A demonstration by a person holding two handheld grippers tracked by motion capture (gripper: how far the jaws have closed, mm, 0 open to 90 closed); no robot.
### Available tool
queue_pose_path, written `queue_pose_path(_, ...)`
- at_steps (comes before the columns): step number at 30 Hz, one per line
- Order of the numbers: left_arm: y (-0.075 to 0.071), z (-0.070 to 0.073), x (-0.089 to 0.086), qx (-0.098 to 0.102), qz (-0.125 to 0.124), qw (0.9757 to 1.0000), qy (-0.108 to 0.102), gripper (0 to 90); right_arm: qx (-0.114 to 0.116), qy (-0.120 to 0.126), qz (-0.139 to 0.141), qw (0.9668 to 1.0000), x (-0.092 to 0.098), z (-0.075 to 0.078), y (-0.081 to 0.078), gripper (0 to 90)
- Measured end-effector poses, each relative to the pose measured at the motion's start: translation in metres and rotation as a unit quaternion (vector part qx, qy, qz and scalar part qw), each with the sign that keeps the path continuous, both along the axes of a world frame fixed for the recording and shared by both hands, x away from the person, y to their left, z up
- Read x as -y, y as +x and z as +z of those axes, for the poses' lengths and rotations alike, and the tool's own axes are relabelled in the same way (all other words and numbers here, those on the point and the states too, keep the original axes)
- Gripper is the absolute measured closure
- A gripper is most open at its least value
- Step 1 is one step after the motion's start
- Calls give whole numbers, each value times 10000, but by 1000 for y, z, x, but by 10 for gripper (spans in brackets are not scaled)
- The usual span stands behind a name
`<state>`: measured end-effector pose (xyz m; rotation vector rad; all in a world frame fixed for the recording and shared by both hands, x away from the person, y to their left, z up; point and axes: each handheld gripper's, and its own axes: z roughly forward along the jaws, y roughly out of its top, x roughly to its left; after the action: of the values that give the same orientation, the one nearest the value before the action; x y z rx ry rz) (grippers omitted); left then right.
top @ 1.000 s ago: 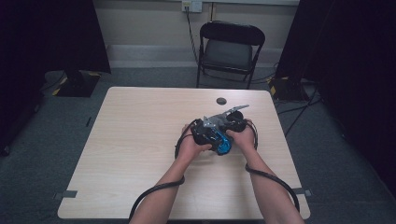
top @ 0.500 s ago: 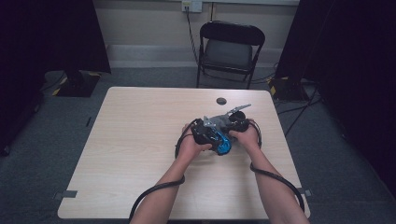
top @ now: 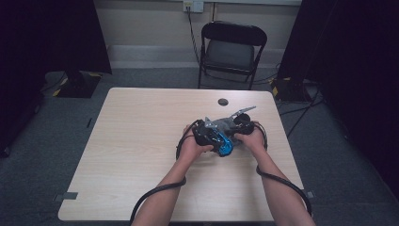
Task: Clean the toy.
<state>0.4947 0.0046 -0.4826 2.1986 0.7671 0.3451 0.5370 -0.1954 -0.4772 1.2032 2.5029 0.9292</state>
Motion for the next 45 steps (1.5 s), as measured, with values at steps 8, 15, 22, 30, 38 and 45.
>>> queue_pose_path(8,-1,-1,-1,35,-8,10000,-32,134,49,77,-41,10000,6,-1,-7,729)
queue_pose_path(15,0,-1,-1,33,-11,10000,-27,135,39,49,-59,10000,13,-1,-13,728)
queue_pose_path(22,-1,-2,-2,58,-24,10000,-60,137,72,-5,16,10000,20,-1,-22,728)
queue_pose_path(30,0,-1,-1,43,-17,10000,-29,136,68,9,14,10000,27,-1,-32,728)
queue_pose_path(38,0,0,-1,27,-19,10000,-8,136,90,67,-15,9999,33,-1,-43,727)
queue_pose_path(45,0,0,-1,22,-19,10000,-7,136,76,91,-57,9999,38,-1,-50,728)
